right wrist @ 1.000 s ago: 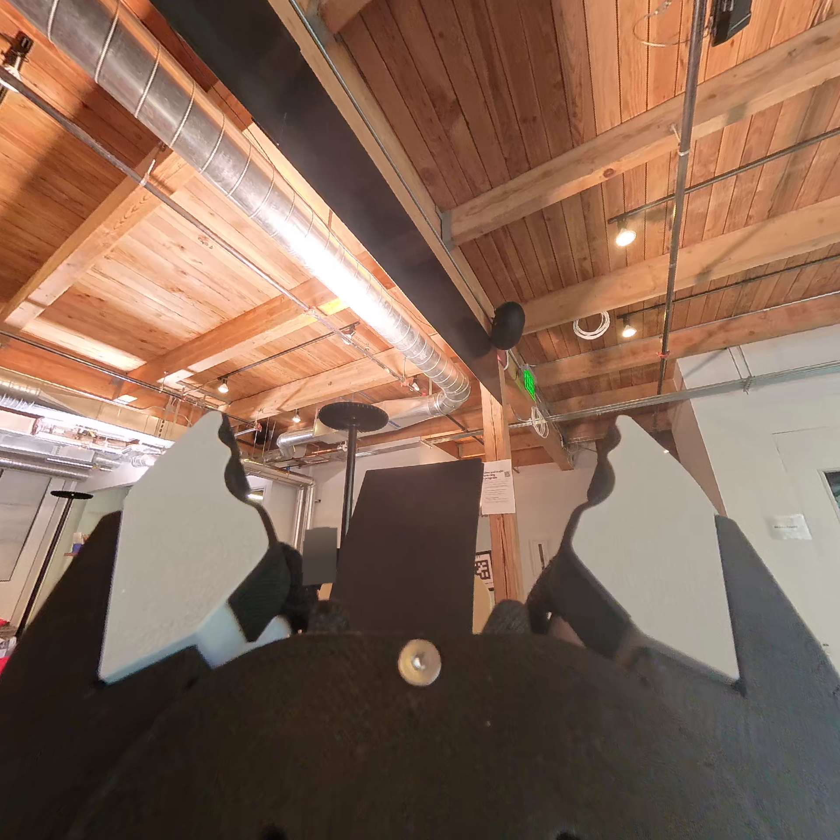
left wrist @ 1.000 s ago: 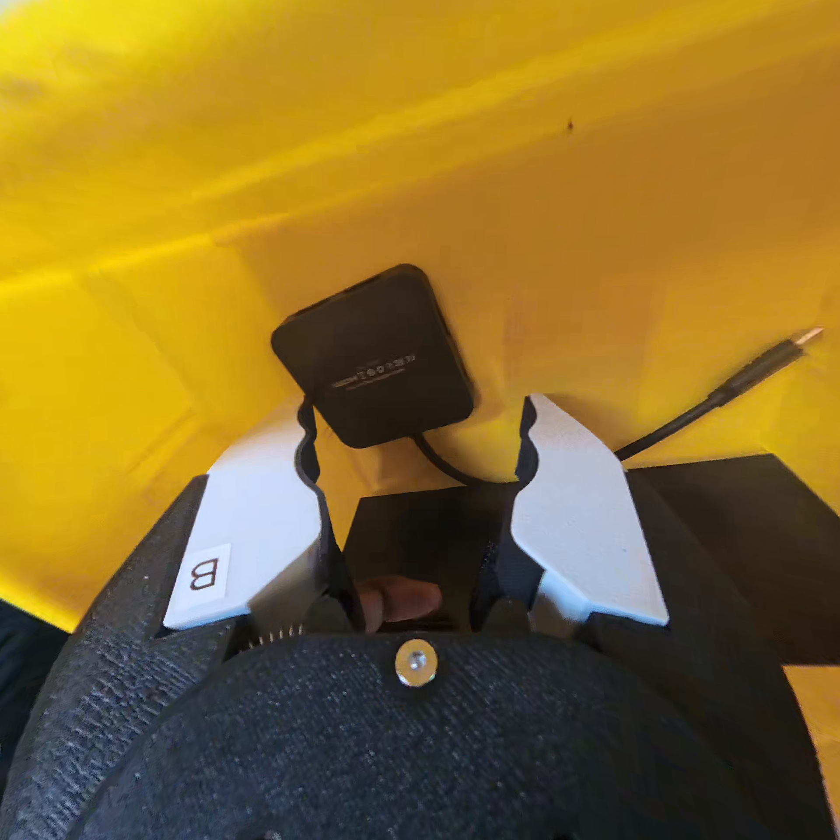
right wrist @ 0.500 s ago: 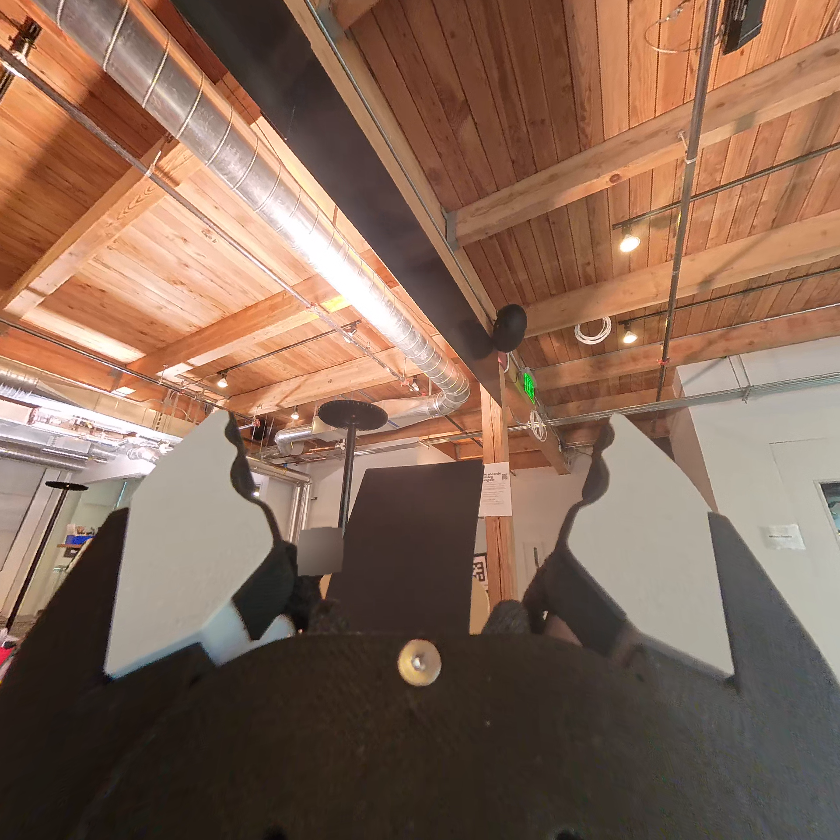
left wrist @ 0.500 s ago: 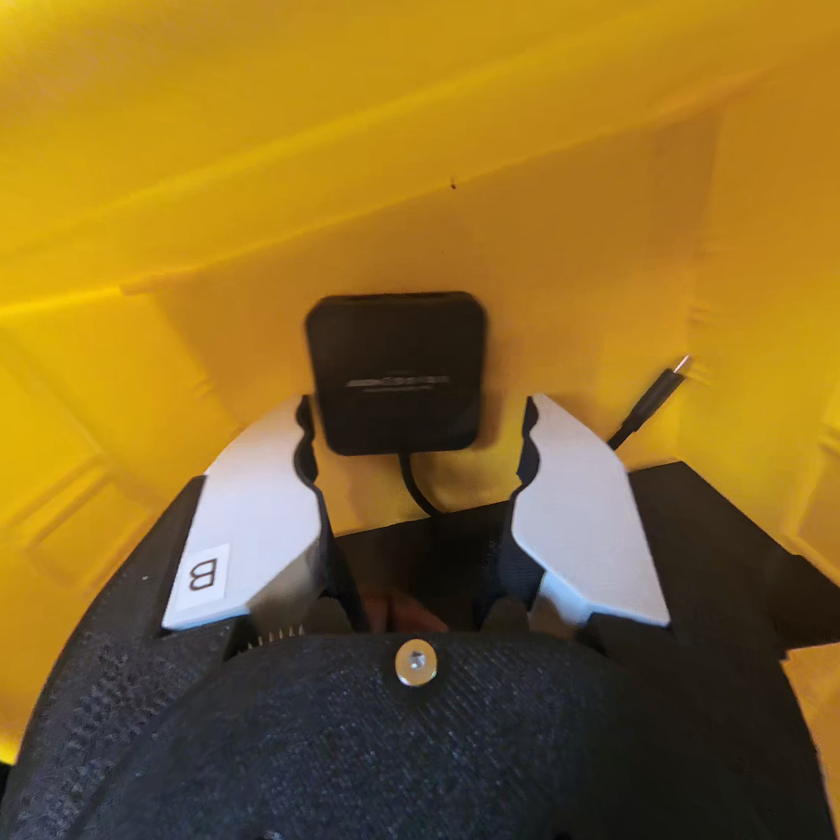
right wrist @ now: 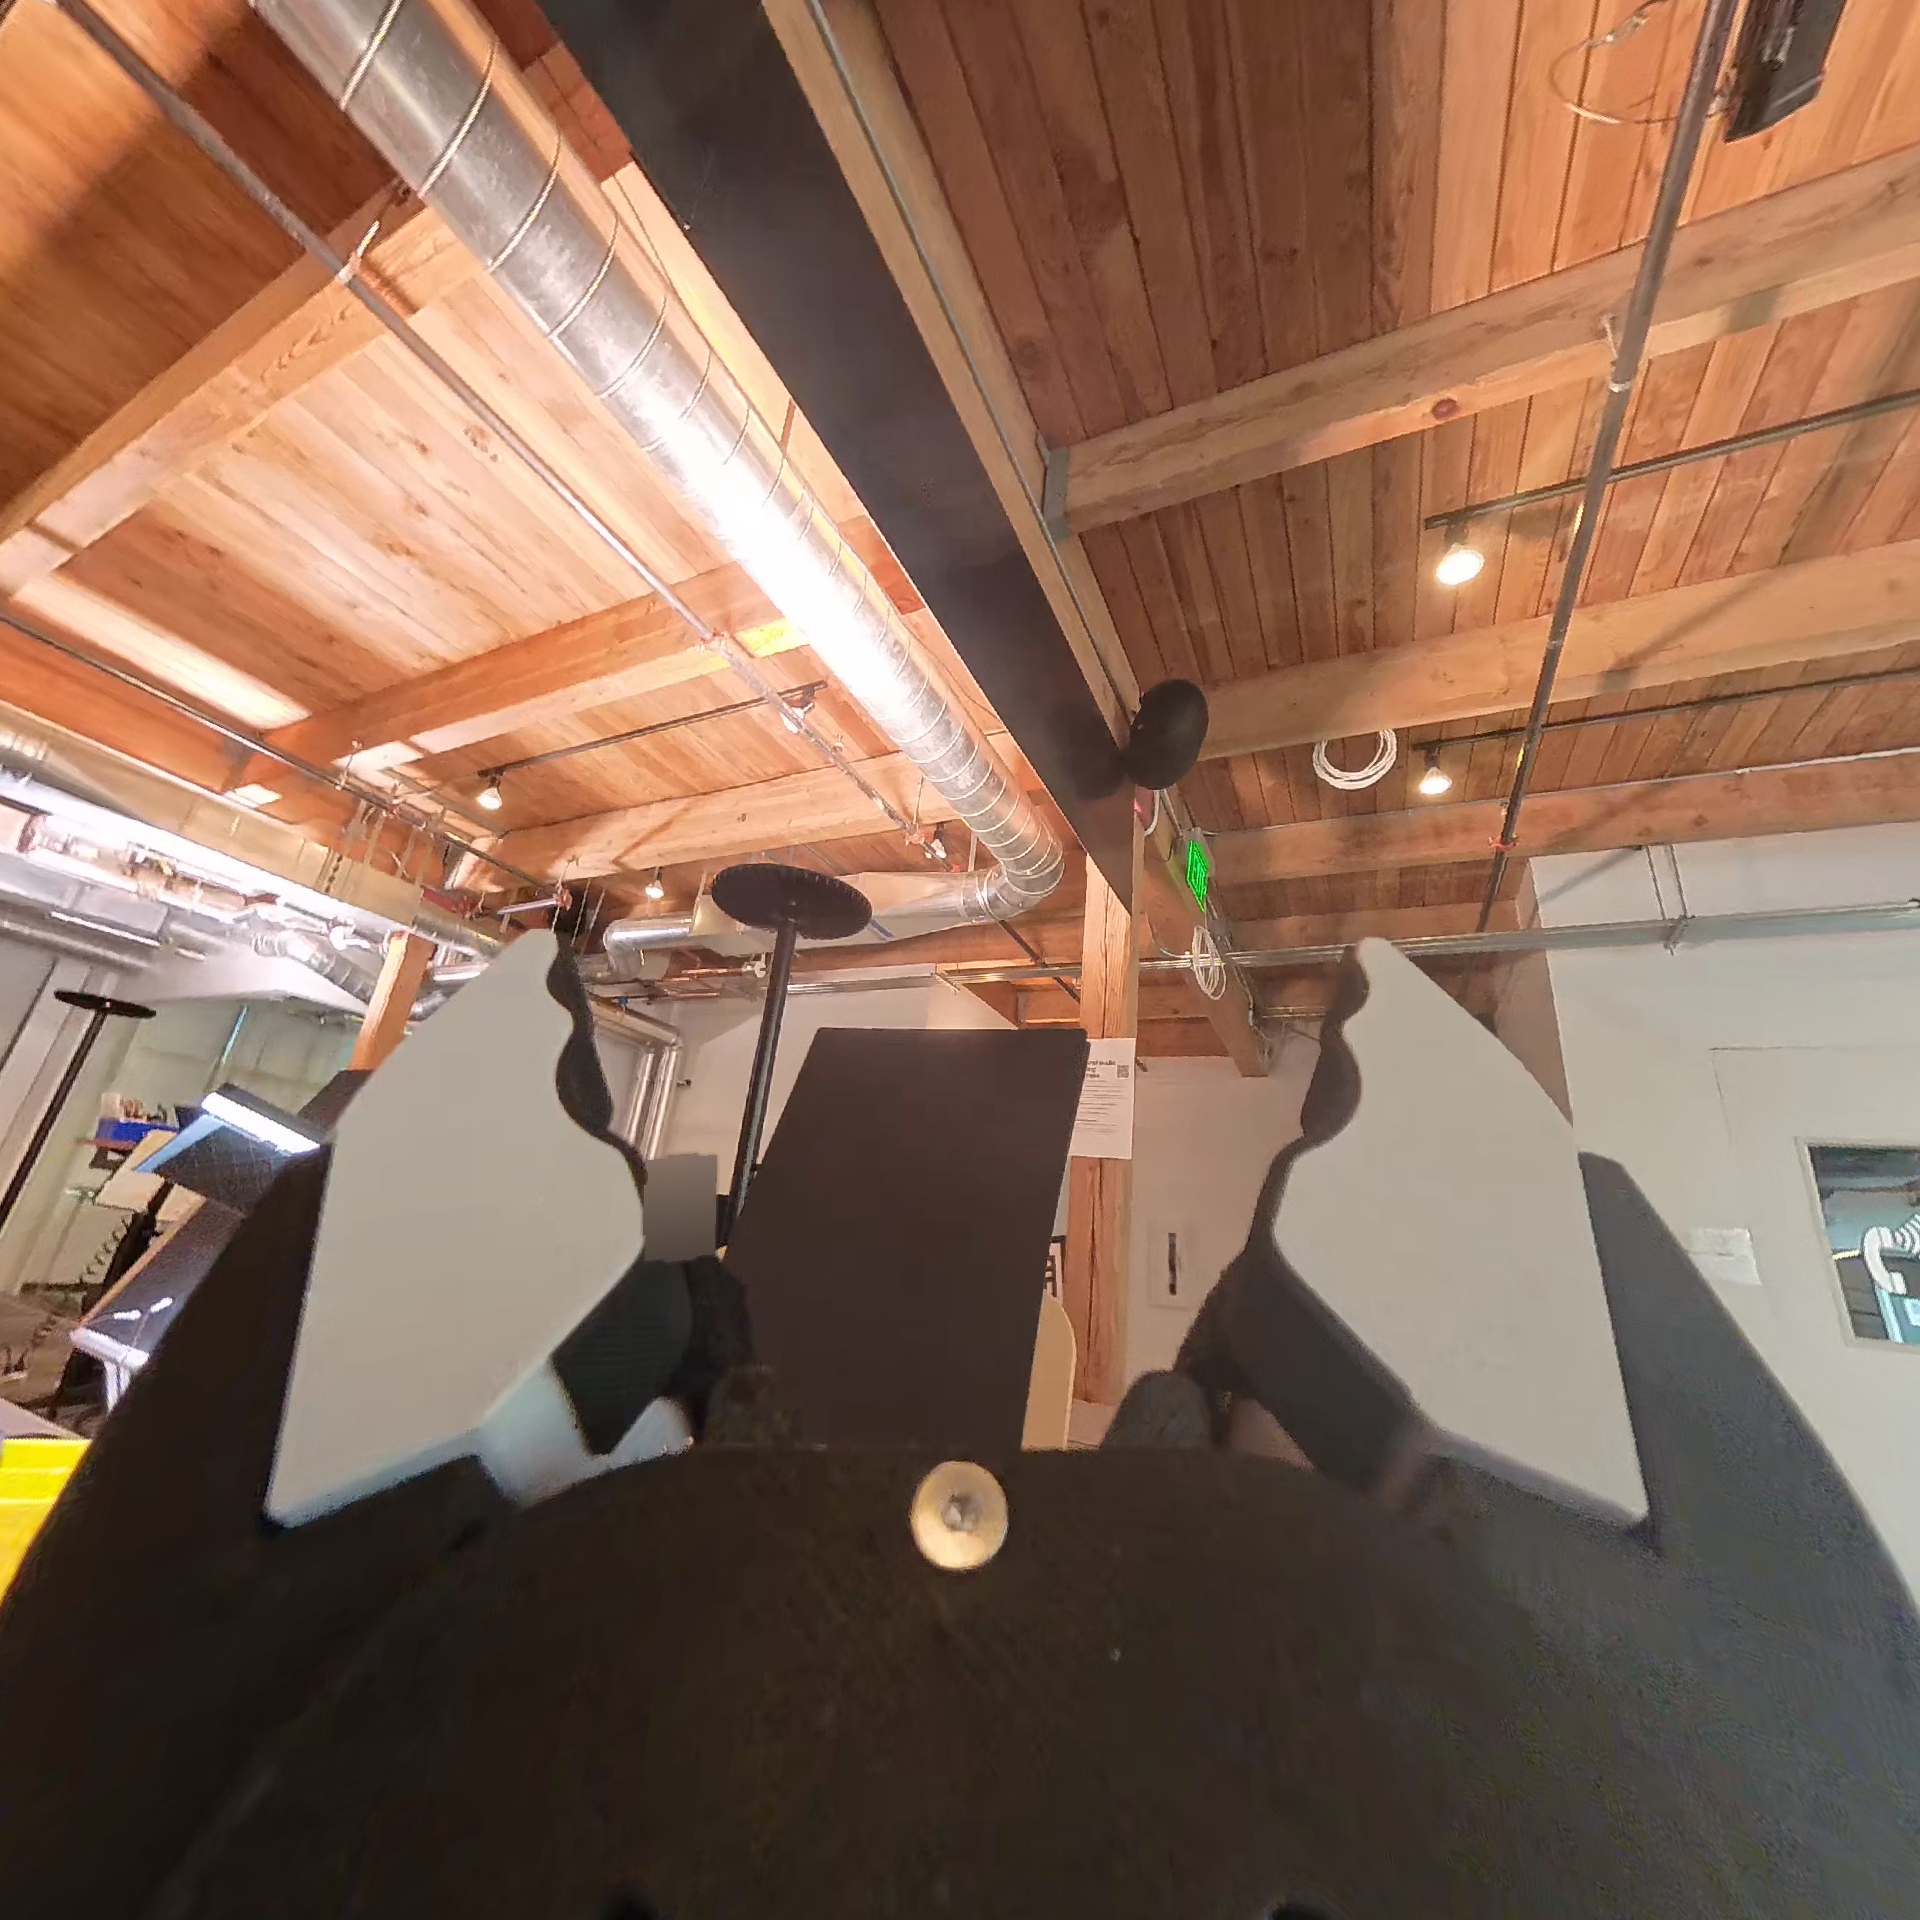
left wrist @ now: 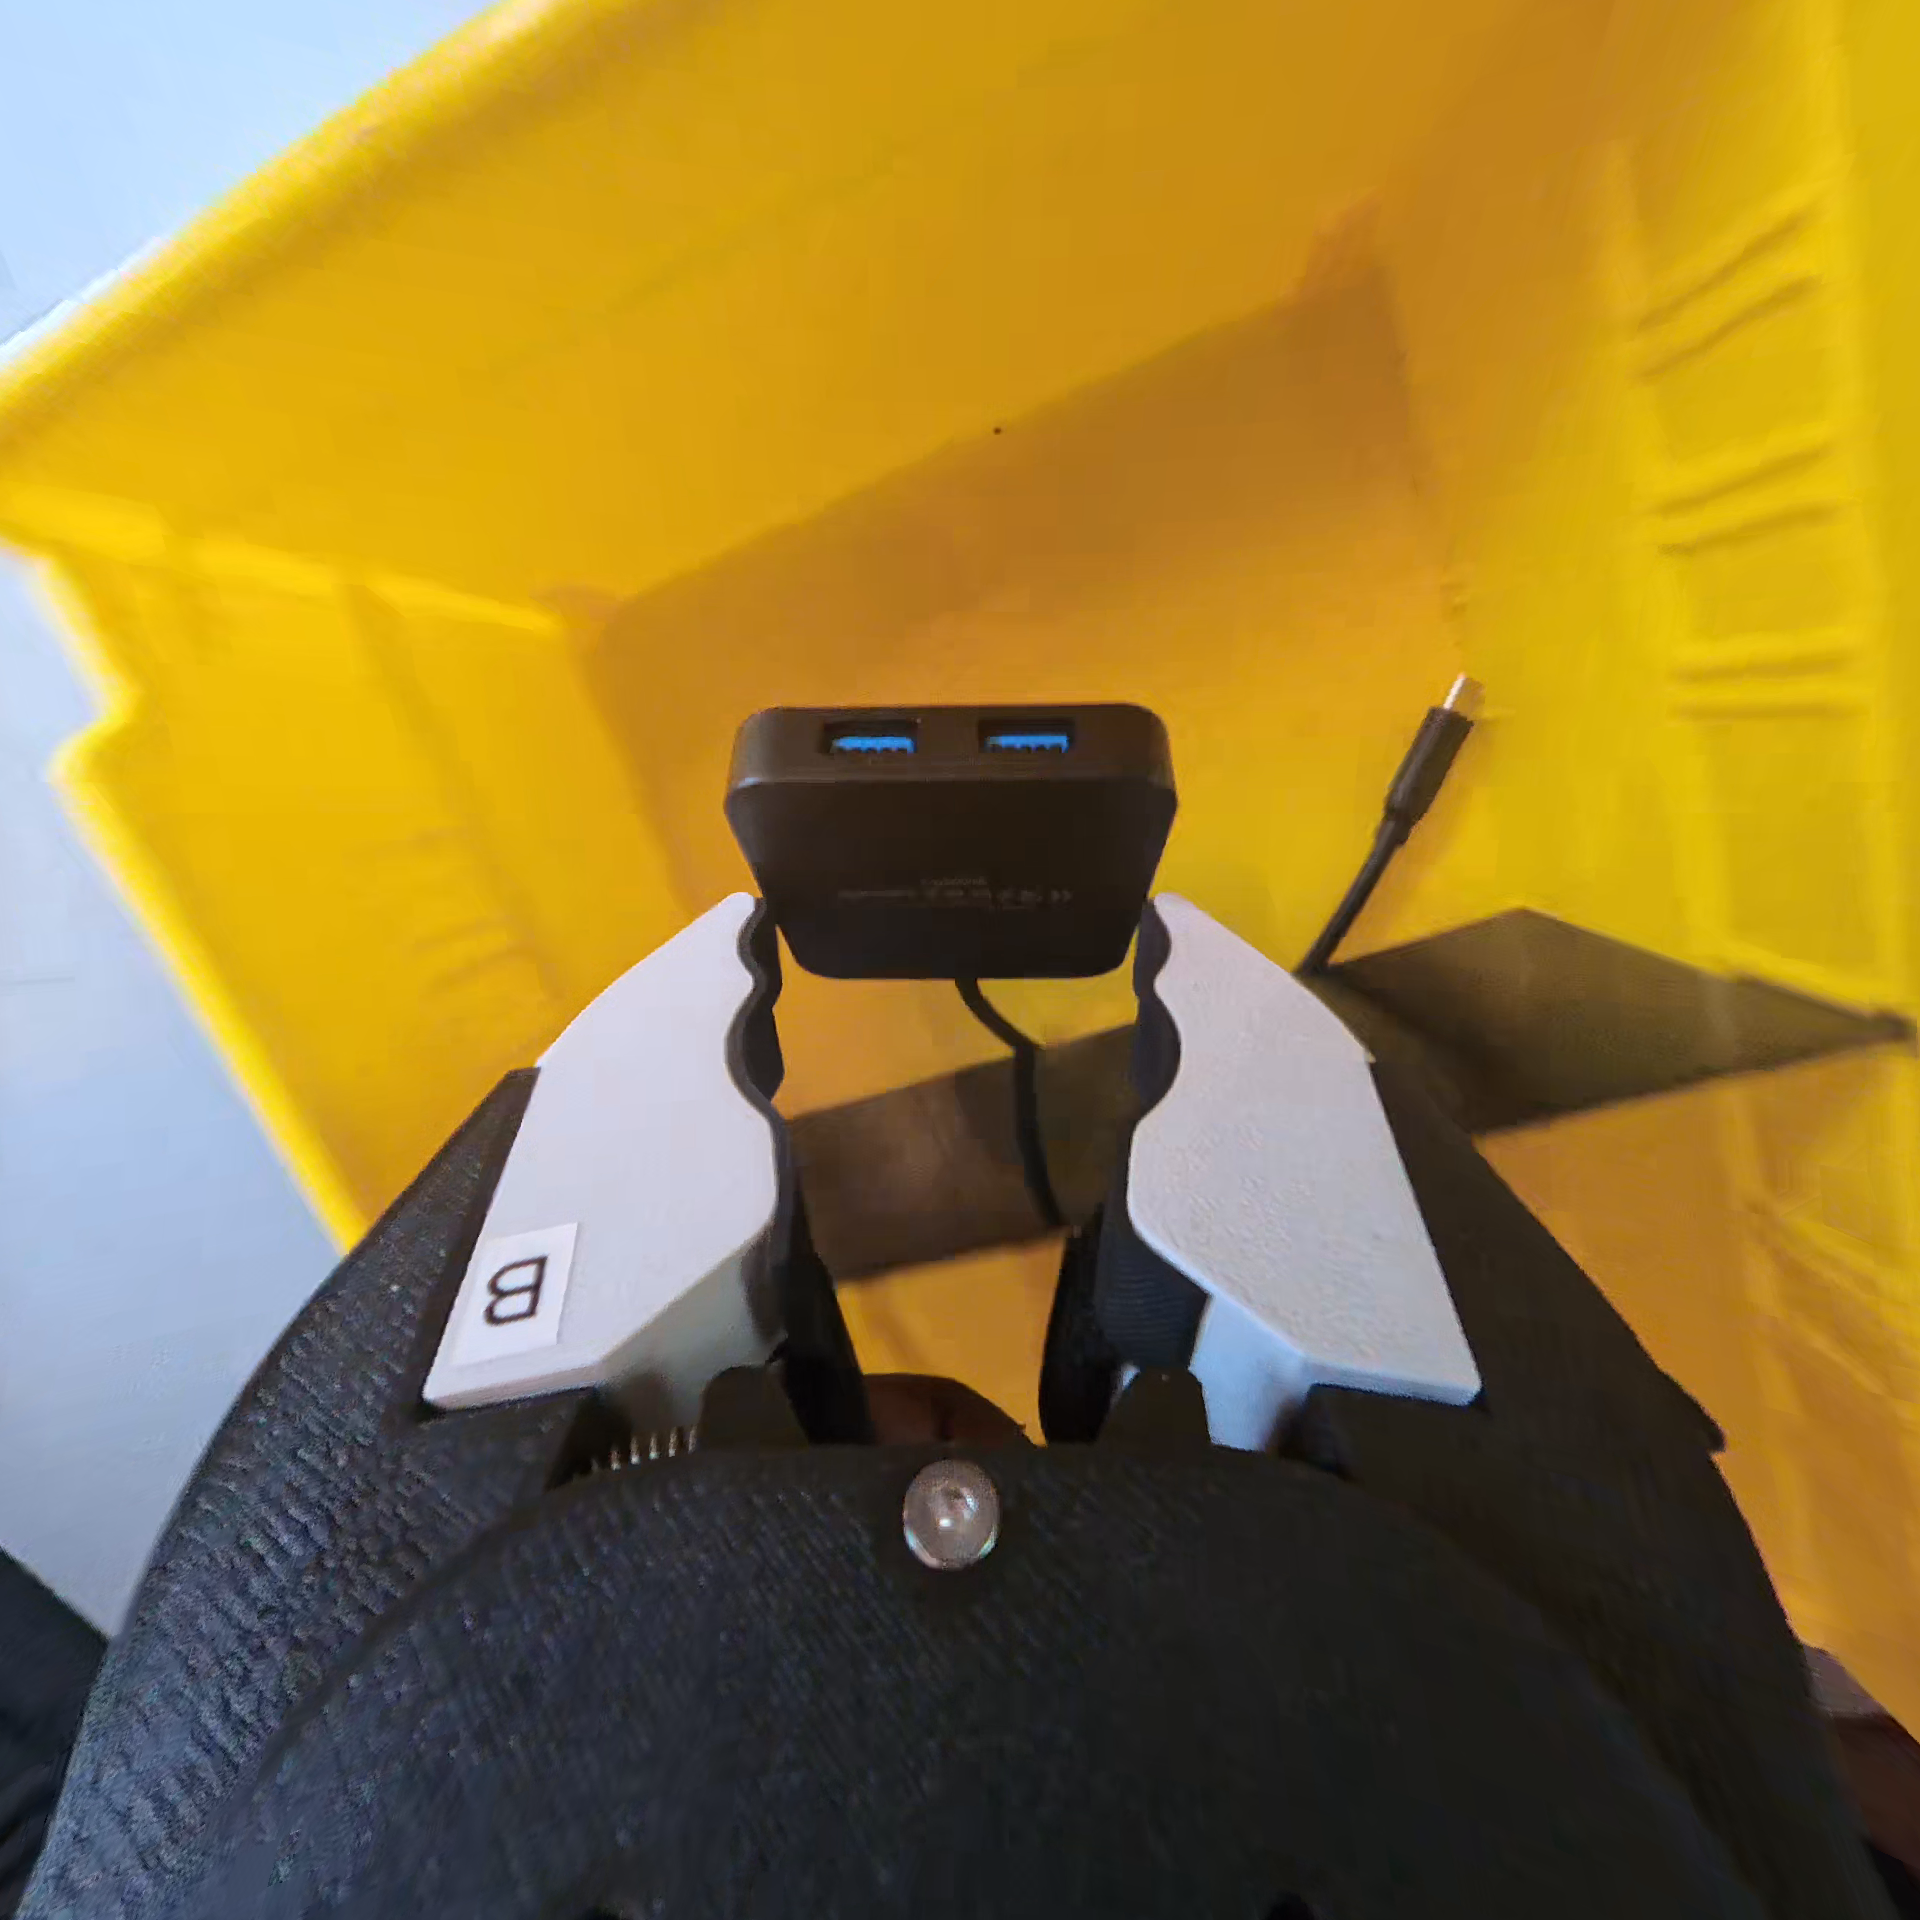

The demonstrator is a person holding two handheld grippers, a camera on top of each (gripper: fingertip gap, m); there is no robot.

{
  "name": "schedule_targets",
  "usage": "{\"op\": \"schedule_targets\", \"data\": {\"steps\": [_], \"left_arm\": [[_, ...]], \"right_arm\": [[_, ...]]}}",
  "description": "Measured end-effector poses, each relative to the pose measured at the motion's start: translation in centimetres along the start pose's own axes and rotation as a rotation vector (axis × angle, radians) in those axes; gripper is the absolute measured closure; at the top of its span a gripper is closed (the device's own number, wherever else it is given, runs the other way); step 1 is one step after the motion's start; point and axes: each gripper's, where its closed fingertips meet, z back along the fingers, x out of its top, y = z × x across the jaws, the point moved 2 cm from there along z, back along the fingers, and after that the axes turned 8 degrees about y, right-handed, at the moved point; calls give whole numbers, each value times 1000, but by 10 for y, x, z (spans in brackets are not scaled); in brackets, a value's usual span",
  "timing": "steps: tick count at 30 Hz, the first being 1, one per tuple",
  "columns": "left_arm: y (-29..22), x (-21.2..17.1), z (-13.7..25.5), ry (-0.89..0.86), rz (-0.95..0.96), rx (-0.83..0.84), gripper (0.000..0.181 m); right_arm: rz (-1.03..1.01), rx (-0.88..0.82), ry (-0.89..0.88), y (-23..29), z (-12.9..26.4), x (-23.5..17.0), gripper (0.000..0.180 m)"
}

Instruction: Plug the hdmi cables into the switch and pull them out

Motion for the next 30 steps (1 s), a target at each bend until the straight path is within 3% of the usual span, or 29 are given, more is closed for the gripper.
{"op": "schedule_targets", "data": {"steps": [2, 7, 14, 19, 30], "left_arm": [[2, -1, 14, -111, 10, 33, 117], [-2, 8, 41, -396, 96, -48, 180], [2, 20, 56, -412, 93, -58, 139], [-3, 35, 30, -208, 52, -14, 99], [13, 69, -49, 215, 27, -23, 89]], "right_arm": [[23, 8, -1, 4, 0, 1, 49], [42, 21, 5, 12, 0, 2, 51], [40, 29, -8, 13, 2, 7, 53], [33, 32, -21, 14, 3, 8, 55], [69, 24, -5, 14, -1, 1, 58]]}}
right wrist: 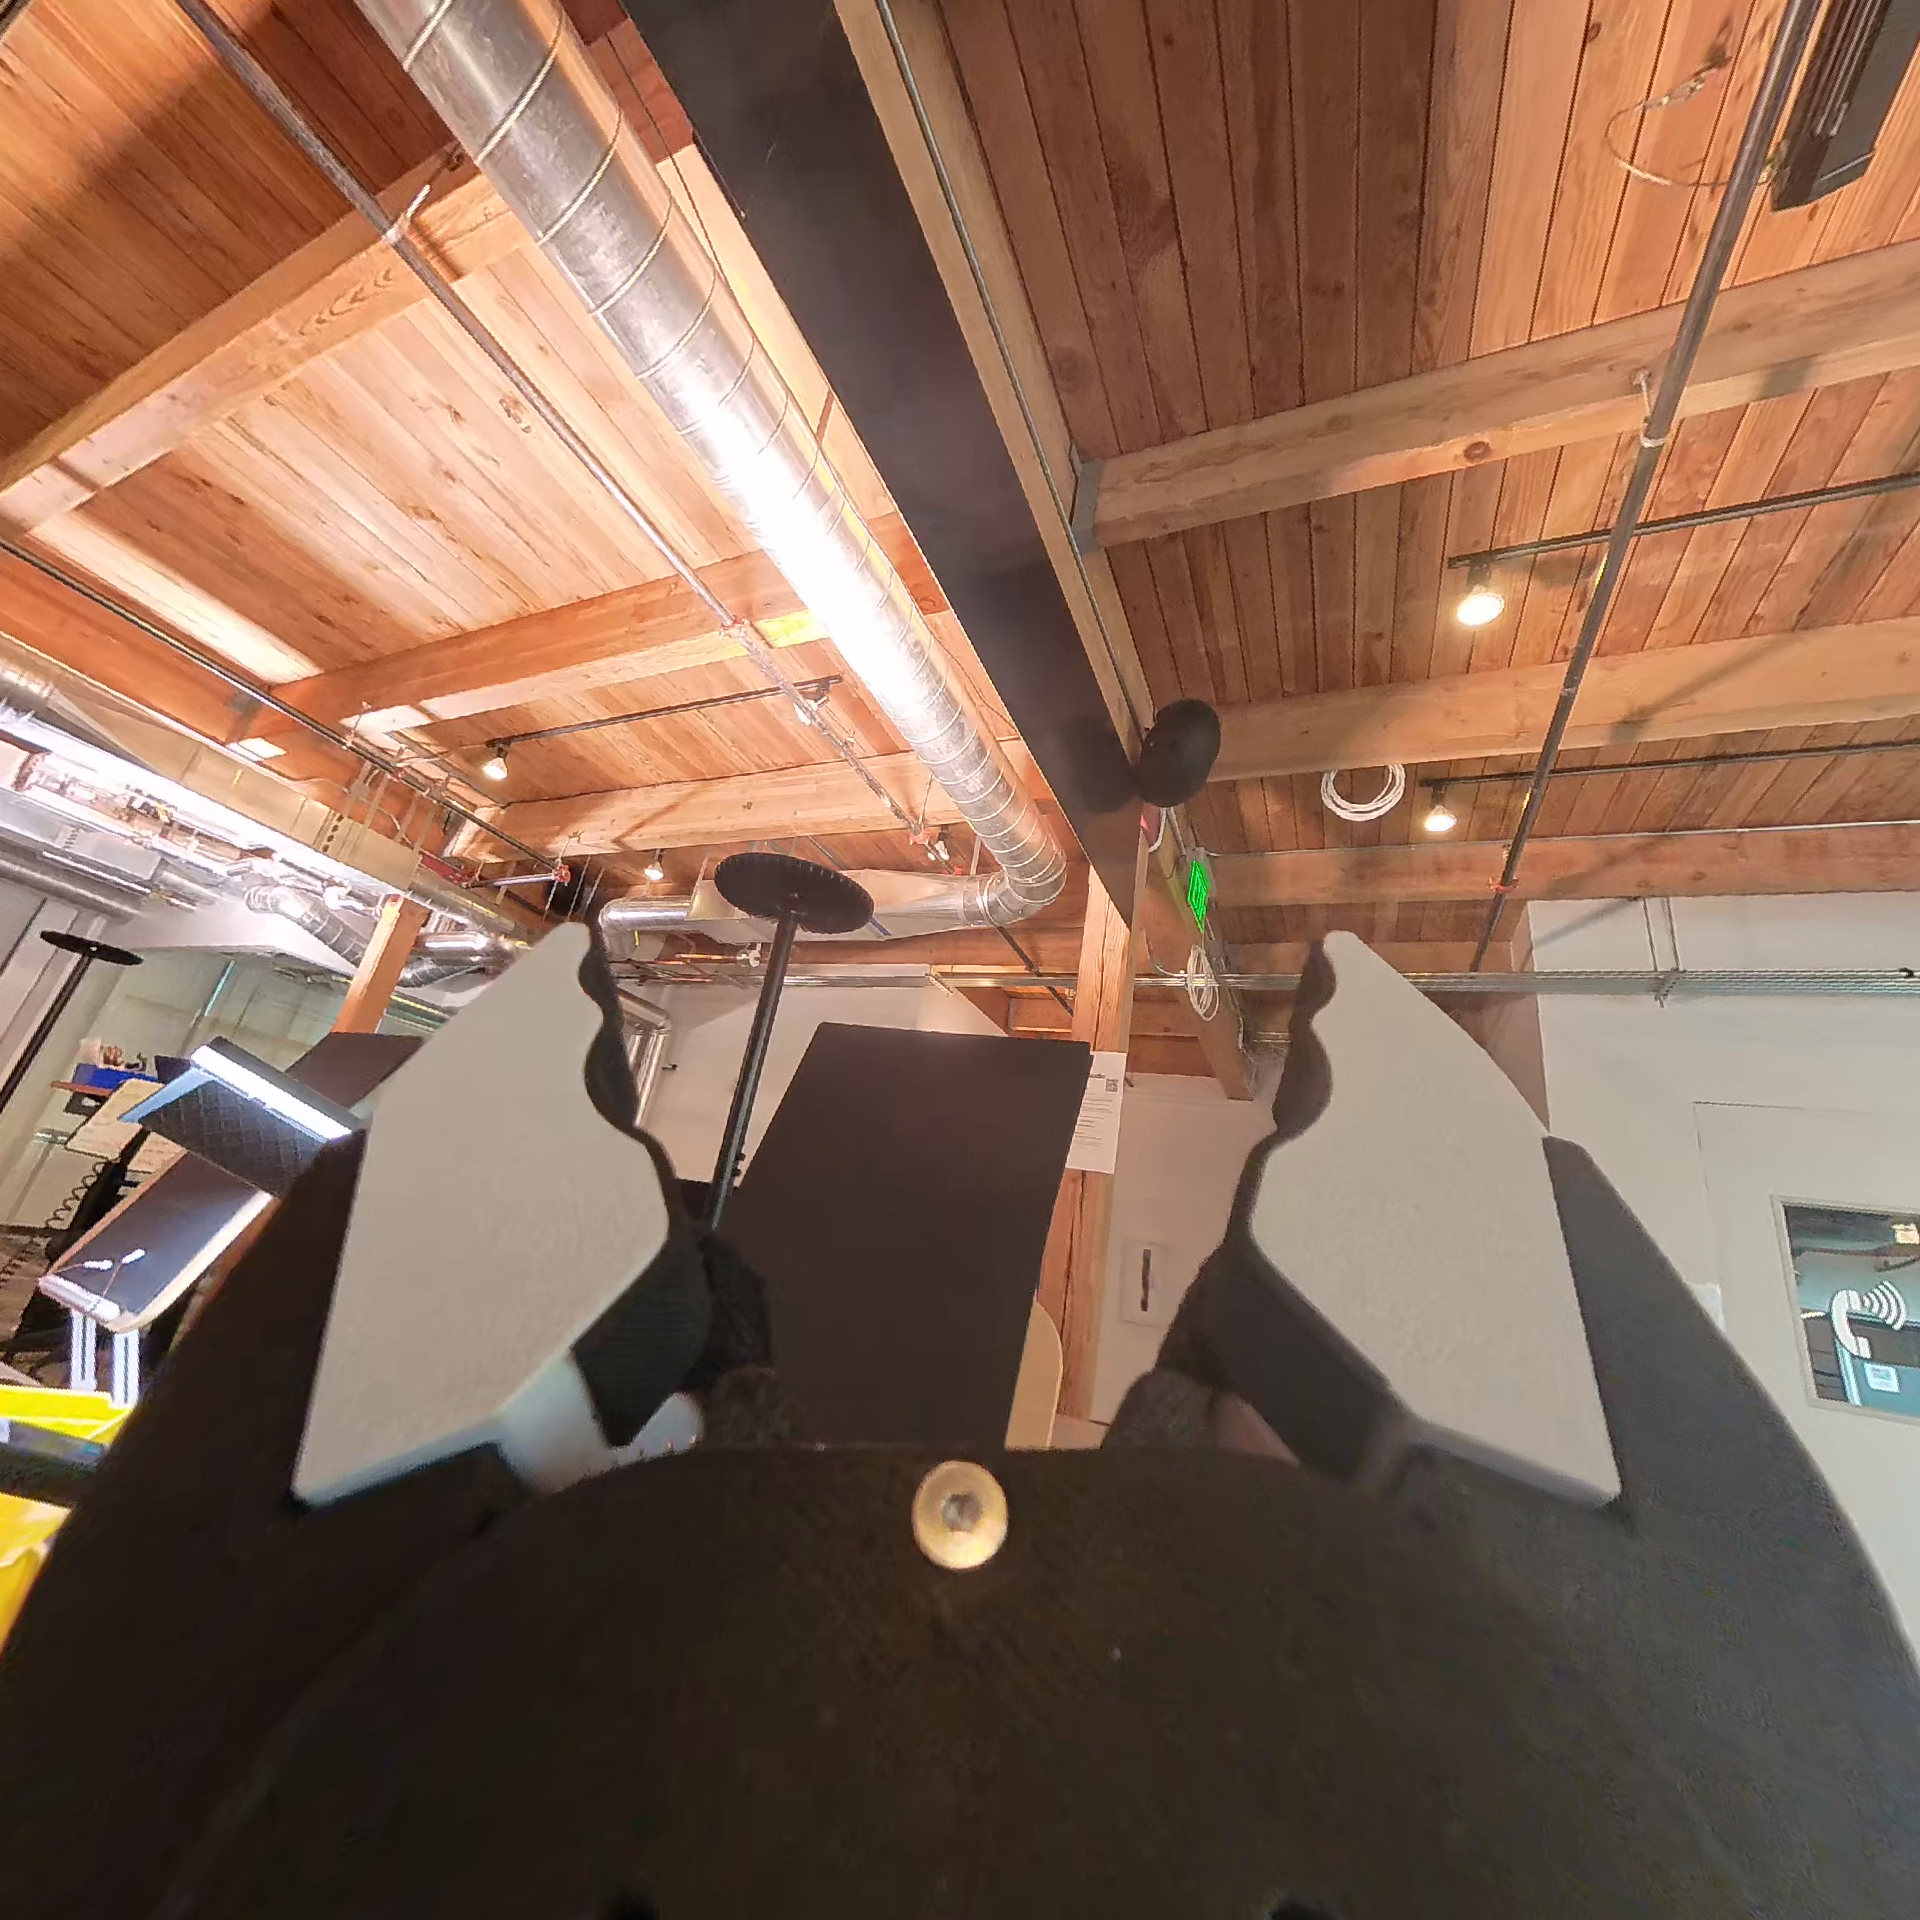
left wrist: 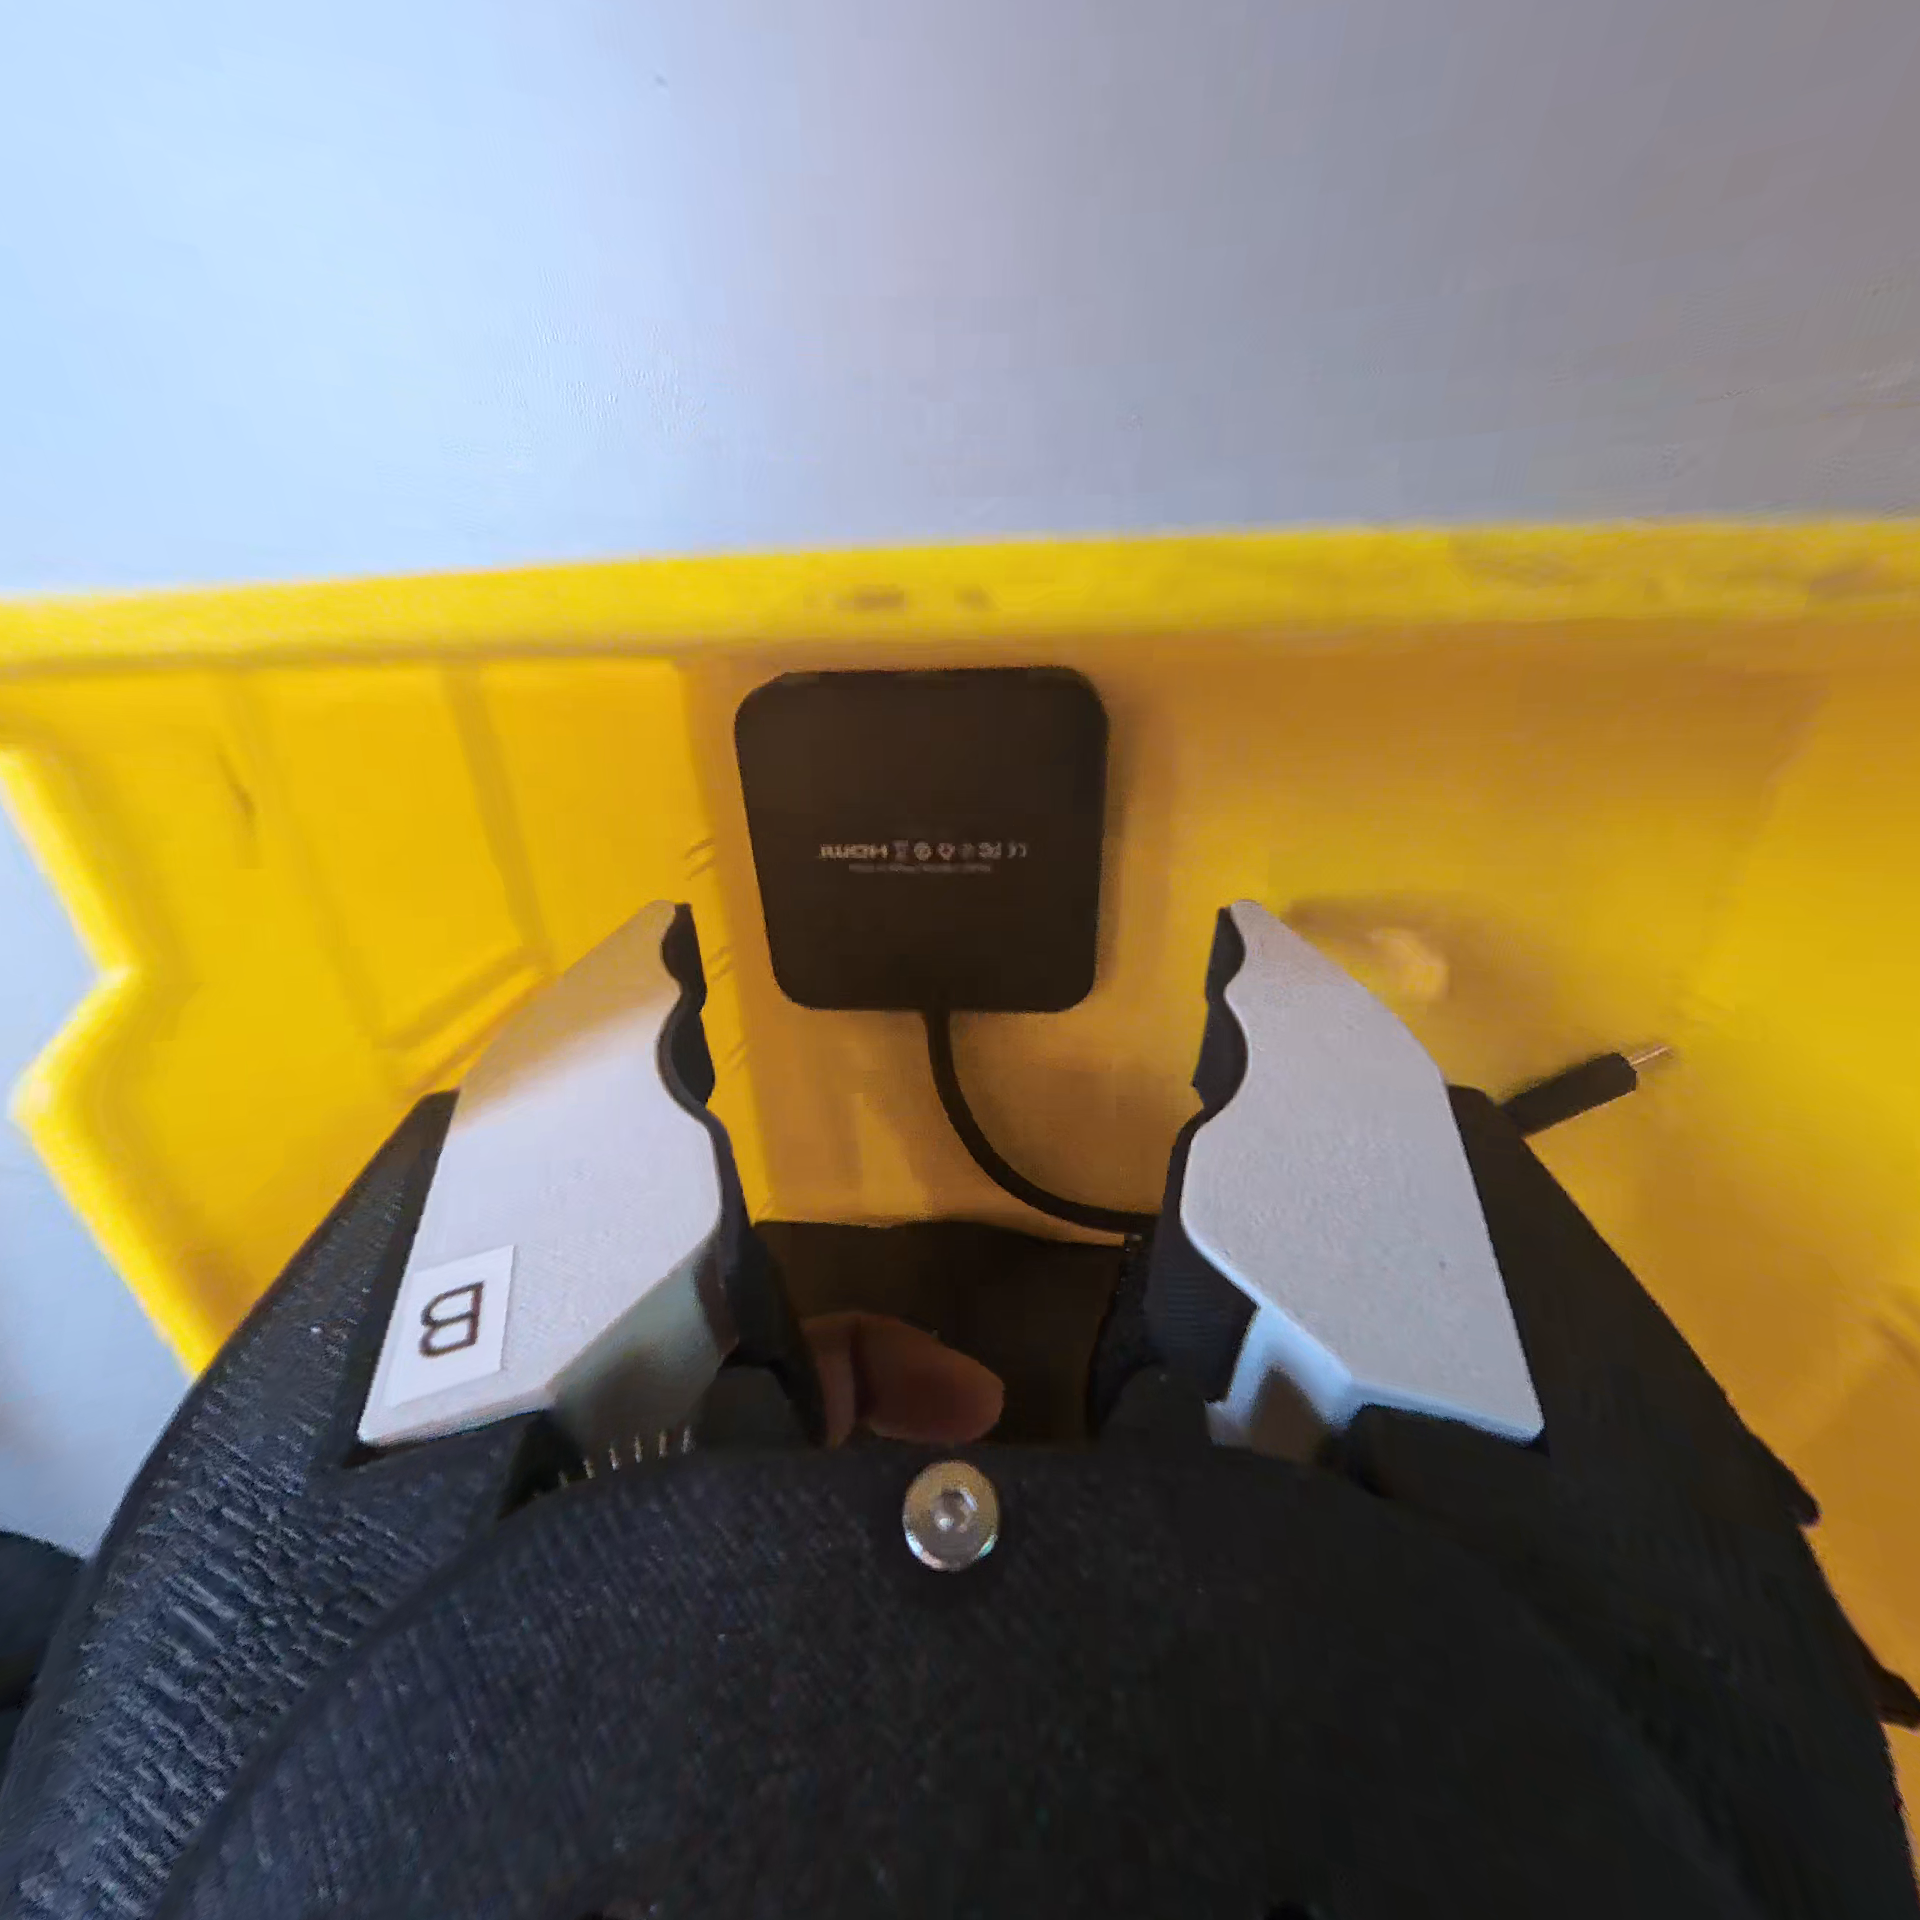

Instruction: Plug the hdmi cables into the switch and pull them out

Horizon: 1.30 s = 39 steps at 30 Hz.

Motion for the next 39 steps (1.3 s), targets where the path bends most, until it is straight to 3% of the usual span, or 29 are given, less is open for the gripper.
{"op": "schedule_targets", "data": {"steps": [4, 5, 9, 15, 20, 25, 29, 33, 39], "left_arm": [[-5, 1, -14, 26, 10, -116, 98], [-2, 2, -13, -3, 33, -119, 113], [-7, 1, -4, -87, -30, -91, 115], [-28, 5, 71, -619, -40, -277, 115], [-17, -13, 147, -1109, 13, -293, 115], [-24, -47, 224, -1440, 36, -267, 115], [-64, -79, 270, -1613, -25, -288, 115], [-136, -107, 283, -1681, -227, -78, 115], [-239, -143, 271, -1744, -416, 530, 115]], "right_arm": [[22, 4, 28, 3, -5, -10, 58], [28, 5, 37, 4, -6, -13, 59], [44, 15, 64, 8, -10, -21, 59], [44, 13, 37, 10, -7, -14, 59], [36, 2, -13, 8, -2, -2, 62], [18, 35, 10, 16, -3, -3, 62], [-1, 91, 38, 30, -8, -10, 65], [-110, 259, 98, 67, -16, -25, 75], [-187, 613, 322, 164, -16, -71, 86]]}}
